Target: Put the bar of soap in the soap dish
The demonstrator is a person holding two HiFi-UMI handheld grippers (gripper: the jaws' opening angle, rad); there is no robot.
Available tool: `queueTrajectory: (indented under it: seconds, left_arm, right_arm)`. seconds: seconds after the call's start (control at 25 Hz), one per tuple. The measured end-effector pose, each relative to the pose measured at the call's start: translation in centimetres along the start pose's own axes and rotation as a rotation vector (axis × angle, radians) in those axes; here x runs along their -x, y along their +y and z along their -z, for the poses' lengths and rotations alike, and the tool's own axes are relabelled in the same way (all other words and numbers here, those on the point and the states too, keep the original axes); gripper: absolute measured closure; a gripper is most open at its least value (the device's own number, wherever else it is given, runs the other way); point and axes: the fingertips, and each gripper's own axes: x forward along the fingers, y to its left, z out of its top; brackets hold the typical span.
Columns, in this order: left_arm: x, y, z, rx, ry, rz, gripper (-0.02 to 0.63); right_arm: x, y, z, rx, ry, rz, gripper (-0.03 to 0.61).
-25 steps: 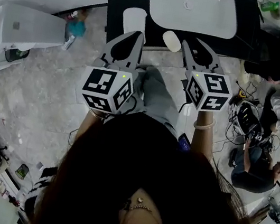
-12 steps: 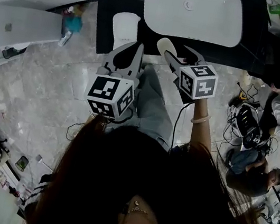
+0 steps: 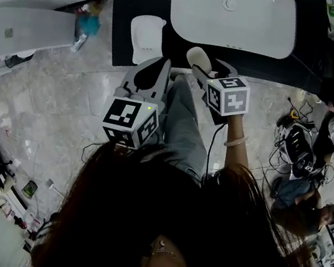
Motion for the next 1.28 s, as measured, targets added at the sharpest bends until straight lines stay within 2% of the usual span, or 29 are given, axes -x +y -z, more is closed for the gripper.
queueTrajectory:
  seconds: [0.2,0.32,0.52,0.64,0.92,1.28]
  left_arm:
    - [-0.2,0.3,0.3,0.010,0.009,-0.010,0.617]
    - [0.0,0.5,0.5,0.008,0.016,-0.017,0.617]
    - [0.4,0.5,1.2,-0.004,0.023,-0.019,0.617]
    - [0.6,0.4,1.3,-0.004,0.024,-0.022,0.617]
    - [1.2,0.6,1.5,-0.001,0.018,-0.037,0.617]
    - [2.0,1.5,0.6,0.006,-0.011,-0.061,0.617]
  right_arm:
    - [-0.3,0.1,0.2,0.042,0.026,0.032,0.323]
    - [-0.3,0.2,0.3,0.024,0.026,0.022,0.342]
    - [0.6,0.3,-0.4,-0.091,-0.046,-0.036,0.425]
    - [0.9,0.6,-0.6,-0.159,-0.076,-0.084,0.452]
    - [1.1,0.9,-0.6,-0.219,-0.096,-0.135,0.462]
    - [1.9,1.1,-2.4,-0.375,-0.169,-0.234,0.465]
